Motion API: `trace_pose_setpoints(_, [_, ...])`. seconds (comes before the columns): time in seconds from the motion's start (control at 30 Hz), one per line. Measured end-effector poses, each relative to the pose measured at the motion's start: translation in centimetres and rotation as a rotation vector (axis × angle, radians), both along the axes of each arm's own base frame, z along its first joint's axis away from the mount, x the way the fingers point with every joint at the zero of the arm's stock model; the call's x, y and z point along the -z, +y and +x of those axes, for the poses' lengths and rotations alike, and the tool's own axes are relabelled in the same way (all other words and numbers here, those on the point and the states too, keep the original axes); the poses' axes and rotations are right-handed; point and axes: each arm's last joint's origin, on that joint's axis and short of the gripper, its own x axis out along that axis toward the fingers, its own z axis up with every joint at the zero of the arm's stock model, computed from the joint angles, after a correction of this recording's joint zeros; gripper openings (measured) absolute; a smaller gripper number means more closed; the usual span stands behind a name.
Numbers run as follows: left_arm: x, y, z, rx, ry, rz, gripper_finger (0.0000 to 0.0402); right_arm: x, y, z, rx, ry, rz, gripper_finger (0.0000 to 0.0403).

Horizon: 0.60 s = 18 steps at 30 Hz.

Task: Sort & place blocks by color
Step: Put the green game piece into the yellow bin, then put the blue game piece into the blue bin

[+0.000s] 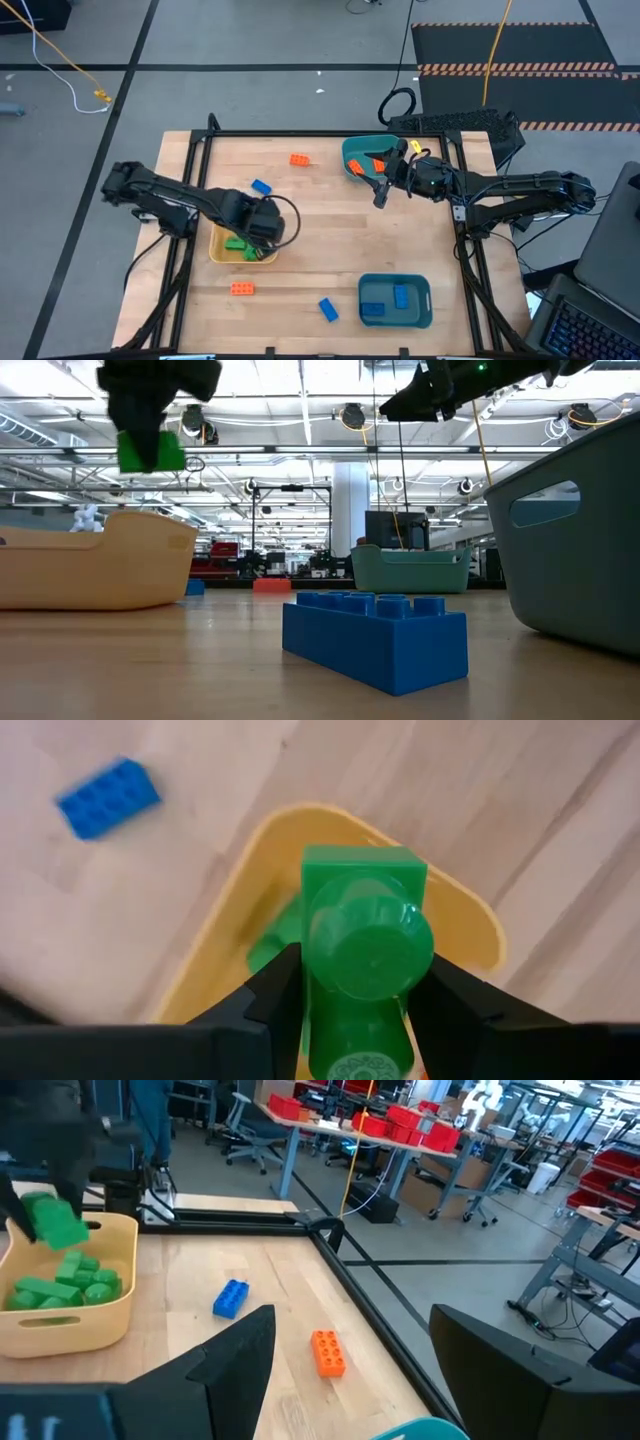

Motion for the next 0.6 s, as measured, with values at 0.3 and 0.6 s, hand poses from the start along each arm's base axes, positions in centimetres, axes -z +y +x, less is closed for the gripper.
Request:
trace_pose_setpoints(0.3, [3.0,0.1,-1.8,-0.054,0.063,-0.074,0.0153,-0.1,0.0,0.0,0.001,-0.009,-0.001,0.0258])
trace_pose_setpoints(0.6, [3.3,0.0,-1.5,-0.026,0.035,-0.105,0.0242,-0.1,-0.1,0.0,0.003,-0.008,-0.001,0.0258])
